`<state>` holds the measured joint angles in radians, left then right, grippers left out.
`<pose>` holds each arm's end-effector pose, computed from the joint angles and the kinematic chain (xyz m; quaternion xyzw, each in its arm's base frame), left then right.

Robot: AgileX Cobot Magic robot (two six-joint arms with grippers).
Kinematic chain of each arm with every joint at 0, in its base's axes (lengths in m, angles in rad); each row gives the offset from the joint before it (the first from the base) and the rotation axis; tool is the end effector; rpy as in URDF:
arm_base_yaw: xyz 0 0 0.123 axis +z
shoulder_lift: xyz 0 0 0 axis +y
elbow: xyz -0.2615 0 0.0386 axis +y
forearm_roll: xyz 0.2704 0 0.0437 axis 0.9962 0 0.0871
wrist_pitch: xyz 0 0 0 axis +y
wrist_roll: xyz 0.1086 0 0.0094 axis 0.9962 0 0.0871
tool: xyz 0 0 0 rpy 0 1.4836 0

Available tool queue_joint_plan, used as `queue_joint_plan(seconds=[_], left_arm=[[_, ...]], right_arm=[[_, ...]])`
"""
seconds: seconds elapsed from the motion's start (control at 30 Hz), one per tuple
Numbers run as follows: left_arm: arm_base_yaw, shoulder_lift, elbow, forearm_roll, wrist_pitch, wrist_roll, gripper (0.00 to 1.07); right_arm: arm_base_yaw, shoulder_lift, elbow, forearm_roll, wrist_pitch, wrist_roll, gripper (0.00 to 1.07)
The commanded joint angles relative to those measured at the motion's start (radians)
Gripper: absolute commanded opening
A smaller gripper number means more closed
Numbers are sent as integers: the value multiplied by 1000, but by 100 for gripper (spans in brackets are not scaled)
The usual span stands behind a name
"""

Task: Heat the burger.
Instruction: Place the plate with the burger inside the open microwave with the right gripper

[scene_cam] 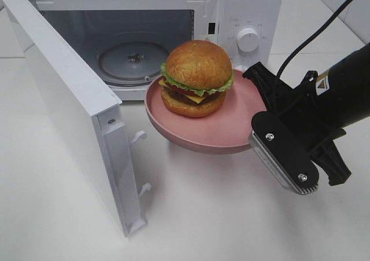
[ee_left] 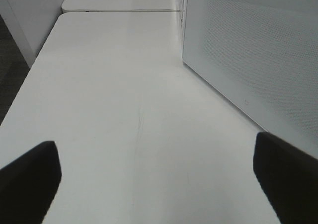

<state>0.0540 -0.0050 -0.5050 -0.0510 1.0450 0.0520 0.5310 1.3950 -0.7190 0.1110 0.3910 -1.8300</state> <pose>0.0513 -0.0020 0.2833 0.0001 0.8462 0.0028 0.5329 0.2489 0.1515 0.1618 -0.8670 0.4031 -0.1479 0.2528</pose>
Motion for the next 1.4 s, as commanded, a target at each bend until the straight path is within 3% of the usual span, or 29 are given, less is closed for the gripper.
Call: queue_joint_plan(seconds=[0.03,0.5,1.4], left_arm=[[-4,-21,3,-3,-9,-3,98],[-4,-21,3,-3,-9,-3,98],[-4,-22,3,-3,-9,-3,98]], right_arm=[[-4,-7,-4,13,-65,-20,0],[38,25,-9,-63,-73,21,0],[83,237,-231,-63,-120,44,0]])
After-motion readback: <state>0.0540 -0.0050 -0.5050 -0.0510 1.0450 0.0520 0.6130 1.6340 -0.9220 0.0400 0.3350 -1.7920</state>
